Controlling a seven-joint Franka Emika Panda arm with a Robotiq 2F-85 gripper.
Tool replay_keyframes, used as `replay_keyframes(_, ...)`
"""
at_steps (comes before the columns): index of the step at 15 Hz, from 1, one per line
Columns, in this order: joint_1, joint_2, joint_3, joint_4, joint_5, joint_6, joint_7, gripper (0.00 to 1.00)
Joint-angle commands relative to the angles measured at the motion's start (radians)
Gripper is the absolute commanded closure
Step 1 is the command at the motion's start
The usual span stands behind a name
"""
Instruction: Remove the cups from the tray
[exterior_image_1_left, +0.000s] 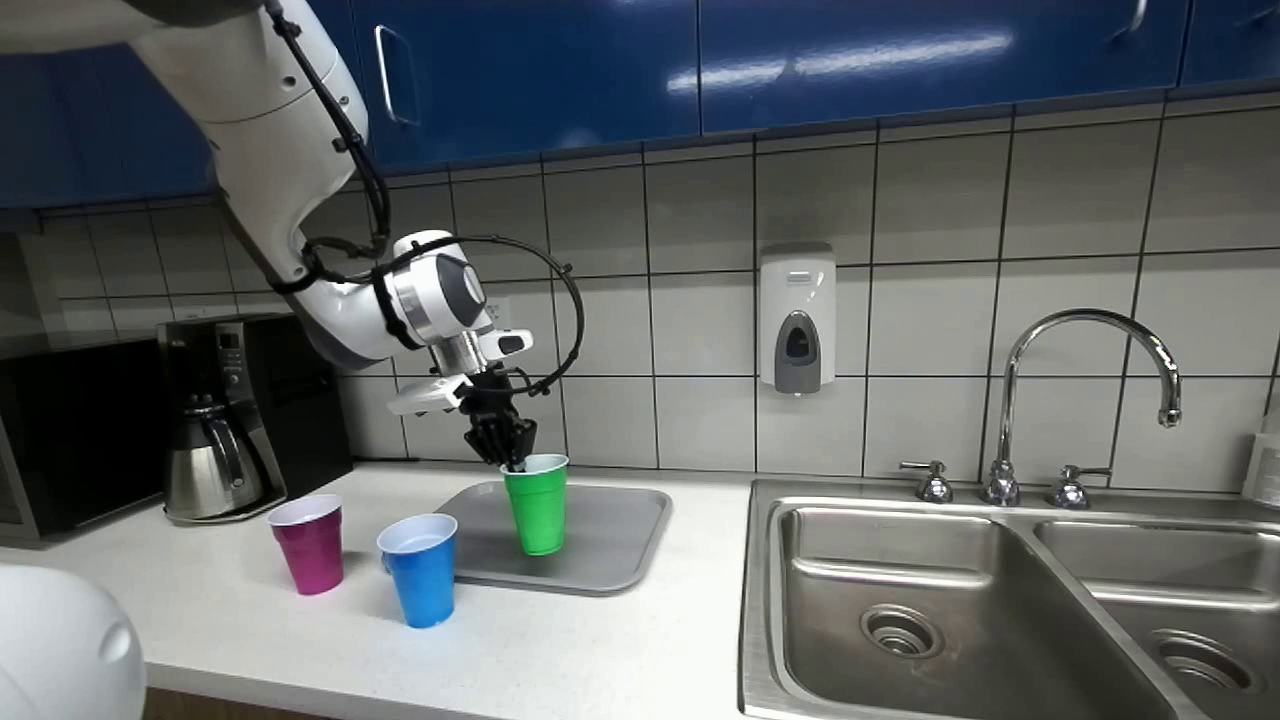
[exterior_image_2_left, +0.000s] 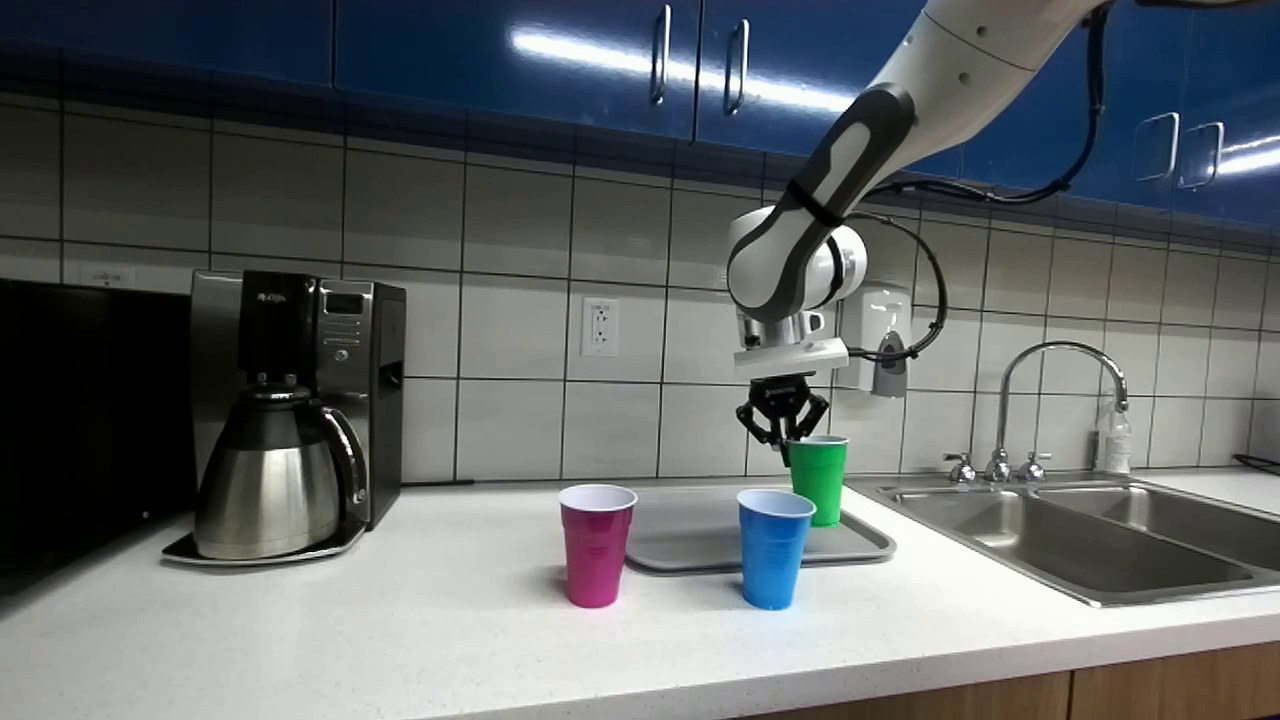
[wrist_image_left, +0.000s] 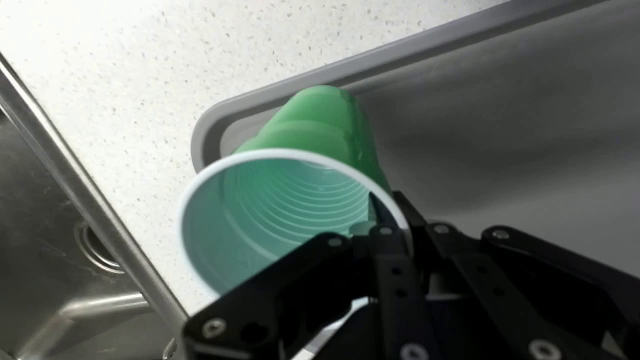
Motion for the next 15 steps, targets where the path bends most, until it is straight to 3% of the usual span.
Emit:
replay_keyframes(1, -0.028, -0.066, 0.022, -0.063, -0.033, -0.021, 0.04, 0.99)
replay_keyframes(15, -0.088, -0.168, 0.029, -0.2, -0.09, 0.004, 0.048, 0.99)
